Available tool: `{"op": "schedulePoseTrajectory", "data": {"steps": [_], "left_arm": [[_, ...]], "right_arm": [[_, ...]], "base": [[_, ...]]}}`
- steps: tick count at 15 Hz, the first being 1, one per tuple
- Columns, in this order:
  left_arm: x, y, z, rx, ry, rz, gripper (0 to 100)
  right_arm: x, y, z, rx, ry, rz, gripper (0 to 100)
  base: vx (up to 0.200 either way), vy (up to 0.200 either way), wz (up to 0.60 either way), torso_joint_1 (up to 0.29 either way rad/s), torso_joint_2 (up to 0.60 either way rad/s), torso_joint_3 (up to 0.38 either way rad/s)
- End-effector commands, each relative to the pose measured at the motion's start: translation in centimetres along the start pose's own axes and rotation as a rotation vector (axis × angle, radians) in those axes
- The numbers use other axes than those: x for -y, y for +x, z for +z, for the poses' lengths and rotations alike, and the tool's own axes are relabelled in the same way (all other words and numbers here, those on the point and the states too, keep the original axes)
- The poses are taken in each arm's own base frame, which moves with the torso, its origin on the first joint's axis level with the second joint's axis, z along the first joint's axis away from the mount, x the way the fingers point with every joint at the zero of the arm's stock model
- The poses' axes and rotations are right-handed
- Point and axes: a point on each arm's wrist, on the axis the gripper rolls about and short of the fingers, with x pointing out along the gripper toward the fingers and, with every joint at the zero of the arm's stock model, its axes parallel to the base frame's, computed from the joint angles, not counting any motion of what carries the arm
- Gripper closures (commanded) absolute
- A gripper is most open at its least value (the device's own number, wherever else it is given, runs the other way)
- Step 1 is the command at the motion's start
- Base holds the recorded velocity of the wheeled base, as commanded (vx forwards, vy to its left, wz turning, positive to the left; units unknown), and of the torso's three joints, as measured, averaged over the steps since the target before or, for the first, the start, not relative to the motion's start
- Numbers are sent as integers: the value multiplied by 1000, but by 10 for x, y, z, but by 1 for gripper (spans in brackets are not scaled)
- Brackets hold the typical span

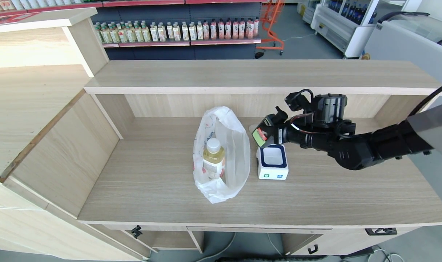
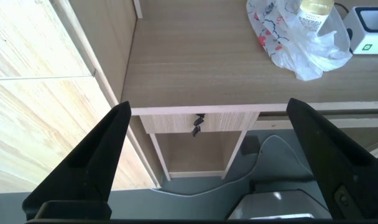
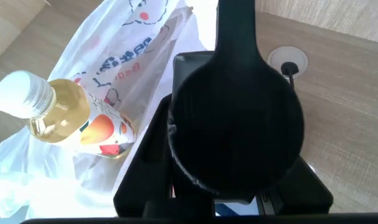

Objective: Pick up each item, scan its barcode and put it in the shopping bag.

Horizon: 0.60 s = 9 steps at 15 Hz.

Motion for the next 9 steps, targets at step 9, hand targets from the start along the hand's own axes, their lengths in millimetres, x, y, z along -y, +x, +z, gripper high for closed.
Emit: {"op": "schedulePoseTrajectory", "data": {"steps": [9], "left_arm": [[0,0,0,-2,0,0,0]], "right_arm": [[-27,93,-53,44,-123,92,100]], "base": [[0,0,0,0,0,0]]}}
